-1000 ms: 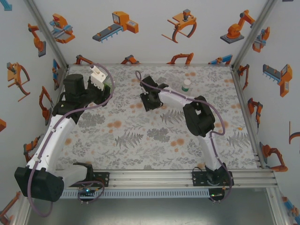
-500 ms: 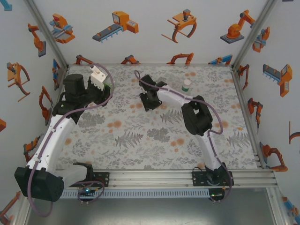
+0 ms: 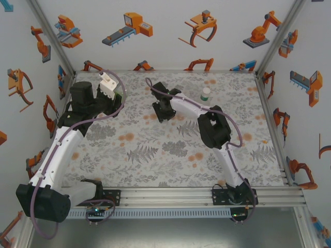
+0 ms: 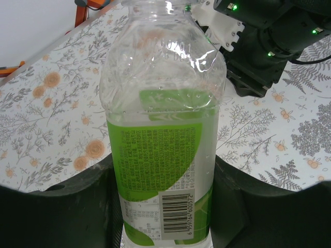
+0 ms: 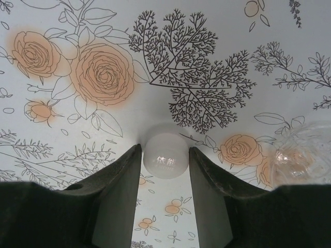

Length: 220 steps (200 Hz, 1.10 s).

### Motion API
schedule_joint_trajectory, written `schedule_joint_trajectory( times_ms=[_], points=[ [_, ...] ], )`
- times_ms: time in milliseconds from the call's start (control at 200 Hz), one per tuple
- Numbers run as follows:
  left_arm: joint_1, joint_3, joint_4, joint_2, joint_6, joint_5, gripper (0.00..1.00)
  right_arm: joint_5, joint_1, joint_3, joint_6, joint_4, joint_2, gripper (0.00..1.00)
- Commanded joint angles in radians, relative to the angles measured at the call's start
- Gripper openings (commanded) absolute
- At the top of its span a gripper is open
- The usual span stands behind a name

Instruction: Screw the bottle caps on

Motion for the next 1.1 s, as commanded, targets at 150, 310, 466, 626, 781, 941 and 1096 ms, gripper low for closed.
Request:
schedule_joint_trajectory(
  times_ms=[150,310,466,626,781,941,1096],
  points=[
    [0.002,-0.007,0.022,-0.016,-0.018,0.024,0.00,0.015,0.015,0.041,-0.017,-0.080,0.054,0.37],
    [0.003,-0.009,0.019,-0.017,-0.016,0.027,0.00,0.031,0.015,0.044,-0.015,-0.080,0.049,0.29],
    [0.003,-0.007,0.013,-0.013,-0.008,0.046,0.00,0.052,0.016,0.044,-0.022,-0.083,0.015,0.22],
    [0.003,0.006,-0.014,0.008,0.001,0.108,0.00,0.054,0.018,0.005,-0.029,-0.074,-0.097,0.20],
    [0.001,0.024,-0.042,0.028,0.016,0.182,0.00,0.028,0.018,-0.084,-0.038,-0.028,-0.235,0.20],
    [-0.005,0.021,-0.043,0.027,0.035,0.251,0.00,-0.032,0.018,-0.197,-0.063,0.028,-0.407,0.20],
    [-0.025,0.014,-0.044,0.015,0.054,0.286,0.00,-0.082,0.018,-0.326,-0.108,0.097,-0.581,0.20]
  ],
)
